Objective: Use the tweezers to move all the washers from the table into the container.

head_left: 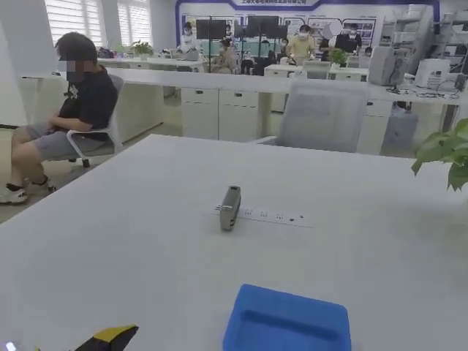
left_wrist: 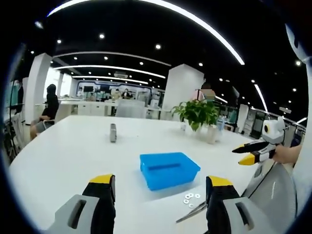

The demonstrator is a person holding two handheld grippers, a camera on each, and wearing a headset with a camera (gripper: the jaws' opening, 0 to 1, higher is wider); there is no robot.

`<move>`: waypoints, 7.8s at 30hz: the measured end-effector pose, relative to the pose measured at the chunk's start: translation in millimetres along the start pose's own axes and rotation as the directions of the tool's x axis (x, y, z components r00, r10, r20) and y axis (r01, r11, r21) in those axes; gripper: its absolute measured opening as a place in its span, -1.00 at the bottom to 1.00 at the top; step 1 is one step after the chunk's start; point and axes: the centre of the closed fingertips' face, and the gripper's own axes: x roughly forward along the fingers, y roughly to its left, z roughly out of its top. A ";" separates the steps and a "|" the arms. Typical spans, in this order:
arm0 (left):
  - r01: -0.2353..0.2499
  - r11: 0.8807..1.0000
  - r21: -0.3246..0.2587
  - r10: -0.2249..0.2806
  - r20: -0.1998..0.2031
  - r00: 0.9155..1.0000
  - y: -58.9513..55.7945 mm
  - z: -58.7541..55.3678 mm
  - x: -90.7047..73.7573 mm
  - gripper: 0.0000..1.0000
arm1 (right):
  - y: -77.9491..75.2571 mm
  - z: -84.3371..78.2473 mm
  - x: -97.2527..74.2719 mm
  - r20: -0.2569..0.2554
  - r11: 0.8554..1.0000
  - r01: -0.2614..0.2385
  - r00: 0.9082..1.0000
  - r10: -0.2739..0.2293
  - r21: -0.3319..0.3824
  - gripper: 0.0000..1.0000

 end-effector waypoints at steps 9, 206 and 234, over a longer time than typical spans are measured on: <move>0.226 0.973 0.056 -0.198 -0.311 0.930 -26.1 -48.5 14.9 -0.15 | 46.0 -4.6 36.1 -0.098 0.973 -0.215 0.973 0.207 -0.084 -0.59; -0.293 0.950 0.113 0.275 0.150 0.950 31.5 28.8 -11.4 0.60 | -13.3 61.8 139.8 -0.039 0.965 -0.142 0.987 0.154 0.222 -0.94; -0.310 0.949 0.054 0.300 0.148 0.942 37.1 27.7 -16.2 0.52 | -20.1 29.4 167.6 -0.153 0.978 -0.175 0.970 0.191 0.114 -0.94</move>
